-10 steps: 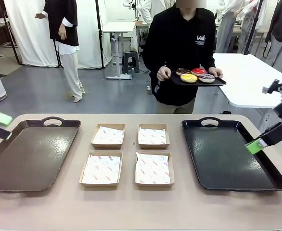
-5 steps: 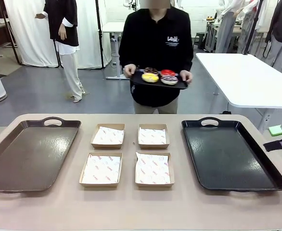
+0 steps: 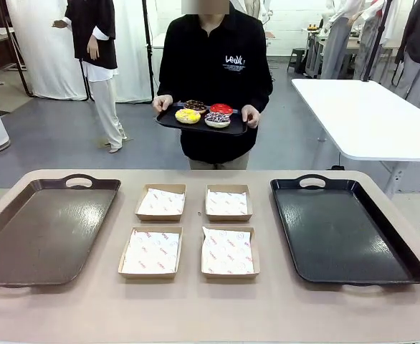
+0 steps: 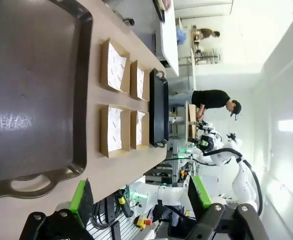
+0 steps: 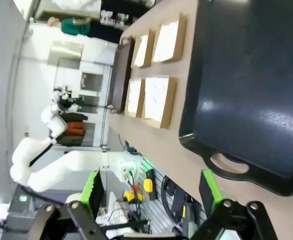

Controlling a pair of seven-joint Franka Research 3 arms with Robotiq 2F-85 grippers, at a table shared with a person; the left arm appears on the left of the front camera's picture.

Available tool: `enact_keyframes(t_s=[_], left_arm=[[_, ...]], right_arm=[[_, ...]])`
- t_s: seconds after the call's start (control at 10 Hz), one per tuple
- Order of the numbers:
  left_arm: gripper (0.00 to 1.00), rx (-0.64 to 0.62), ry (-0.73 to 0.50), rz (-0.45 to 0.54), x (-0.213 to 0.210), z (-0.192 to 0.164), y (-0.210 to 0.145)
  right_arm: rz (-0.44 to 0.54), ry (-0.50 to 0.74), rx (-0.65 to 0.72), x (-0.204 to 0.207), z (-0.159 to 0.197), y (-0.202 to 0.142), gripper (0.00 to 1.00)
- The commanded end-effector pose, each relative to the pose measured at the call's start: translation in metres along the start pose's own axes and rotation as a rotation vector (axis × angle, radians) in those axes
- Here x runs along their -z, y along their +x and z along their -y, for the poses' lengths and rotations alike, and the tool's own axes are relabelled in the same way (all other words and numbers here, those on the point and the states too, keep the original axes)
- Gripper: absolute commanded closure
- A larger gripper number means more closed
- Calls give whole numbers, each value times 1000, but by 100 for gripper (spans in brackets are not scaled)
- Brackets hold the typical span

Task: Individually package the donuts and arrange them on the tray.
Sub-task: Pick up one Paper togo box.

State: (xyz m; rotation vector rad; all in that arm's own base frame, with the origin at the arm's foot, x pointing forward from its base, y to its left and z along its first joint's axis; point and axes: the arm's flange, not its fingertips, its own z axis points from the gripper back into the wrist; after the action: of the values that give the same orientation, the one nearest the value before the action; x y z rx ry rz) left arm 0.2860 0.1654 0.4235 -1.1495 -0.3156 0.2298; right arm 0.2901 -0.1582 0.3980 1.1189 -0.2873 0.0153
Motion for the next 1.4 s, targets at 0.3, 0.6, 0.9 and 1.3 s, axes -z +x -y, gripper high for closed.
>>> enact_keyframes(t_s=[0.3, 0.6, 0.9, 1.3], left_arm=[[0, 47, 23, 32, -44, -4, -9], [0, 11, 16, 43, -39, -4, -5], [0, 11, 16, 43, -39, -4, -5], [0, 11, 16, 43, -39, -4, -5]], right_arm=[[82, 25, 22, -22, 5, -3, 0], [61, -5, 34, -19, 8, -5, 0], [61, -5, 34, -19, 8, -5, 0], [61, -5, 34, -19, 8, -5, 0]])
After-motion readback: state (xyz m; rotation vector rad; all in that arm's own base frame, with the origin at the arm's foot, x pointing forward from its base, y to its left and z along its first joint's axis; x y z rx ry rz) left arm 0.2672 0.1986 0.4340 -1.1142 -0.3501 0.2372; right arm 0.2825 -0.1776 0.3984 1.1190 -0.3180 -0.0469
